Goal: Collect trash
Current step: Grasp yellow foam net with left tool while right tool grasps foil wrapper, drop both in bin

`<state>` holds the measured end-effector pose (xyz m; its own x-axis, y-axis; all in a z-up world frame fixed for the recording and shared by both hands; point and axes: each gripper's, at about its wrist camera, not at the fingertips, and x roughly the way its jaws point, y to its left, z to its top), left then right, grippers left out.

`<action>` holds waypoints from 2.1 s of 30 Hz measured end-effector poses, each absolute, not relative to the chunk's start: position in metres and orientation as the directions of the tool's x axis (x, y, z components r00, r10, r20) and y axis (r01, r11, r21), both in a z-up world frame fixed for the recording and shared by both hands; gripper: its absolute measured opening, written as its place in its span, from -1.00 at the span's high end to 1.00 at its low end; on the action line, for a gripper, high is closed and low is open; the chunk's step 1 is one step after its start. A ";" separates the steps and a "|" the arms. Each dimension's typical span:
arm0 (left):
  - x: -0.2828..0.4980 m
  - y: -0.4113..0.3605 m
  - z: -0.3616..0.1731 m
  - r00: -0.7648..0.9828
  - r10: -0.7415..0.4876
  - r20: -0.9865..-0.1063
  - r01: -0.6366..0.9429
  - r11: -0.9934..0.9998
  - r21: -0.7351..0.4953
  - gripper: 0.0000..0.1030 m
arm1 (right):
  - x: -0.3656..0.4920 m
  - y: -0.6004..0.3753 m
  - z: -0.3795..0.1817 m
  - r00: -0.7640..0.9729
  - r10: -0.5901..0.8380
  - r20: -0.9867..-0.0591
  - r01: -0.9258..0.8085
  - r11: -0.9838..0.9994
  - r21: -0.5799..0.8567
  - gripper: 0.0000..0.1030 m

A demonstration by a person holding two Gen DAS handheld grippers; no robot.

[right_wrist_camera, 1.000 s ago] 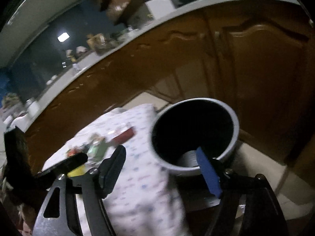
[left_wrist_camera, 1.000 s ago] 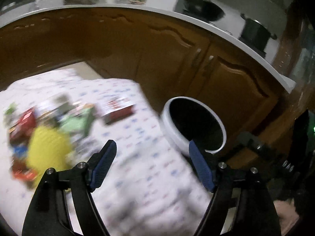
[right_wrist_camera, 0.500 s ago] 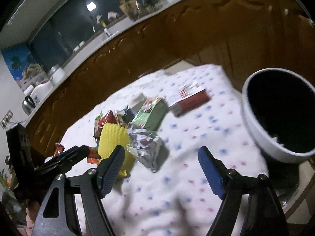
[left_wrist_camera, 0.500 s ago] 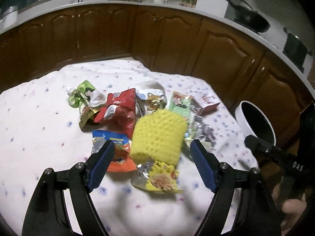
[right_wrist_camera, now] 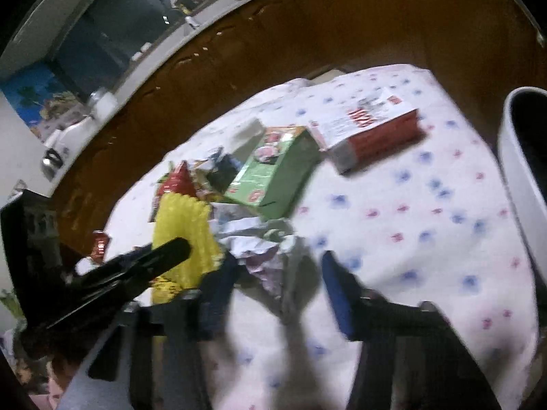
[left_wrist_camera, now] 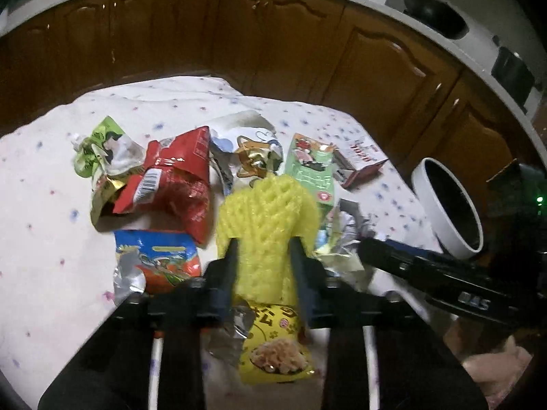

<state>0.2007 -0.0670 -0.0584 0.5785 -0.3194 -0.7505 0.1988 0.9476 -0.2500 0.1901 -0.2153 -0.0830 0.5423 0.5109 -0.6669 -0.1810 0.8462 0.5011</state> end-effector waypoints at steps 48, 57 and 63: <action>0.233 -0.338 -0.010 0.413 -0.581 -0.701 0.566 0.767 -0.302 0.55 | 0.126 -0.464 -0.040 0.761 0.092 -0.642 0.248 0.873 0.420 0.63; 0.232 -0.339 -0.018 0.411 -0.568 -0.714 0.553 0.777 -0.301 -0.21 | 0.126 -0.468 -0.037 0.766 0.078 -0.638 0.270 0.862 0.429 -0.02; 0.205 -0.296 -0.006 0.460 -0.577 -0.675 0.523 0.790 -0.319 -0.24 | 0.103 -0.451 -0.030 0.804 0.107 -0.585 0.227 0.855 0.467 -0.21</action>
<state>0.2047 -0.2959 -0.0059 0.4600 -0.5767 -0.6751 0.5228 0.7905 -0.3191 0.1035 -0.4514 -0.0299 0.8036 0.1071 -0.5854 0.2266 0.8545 0.4674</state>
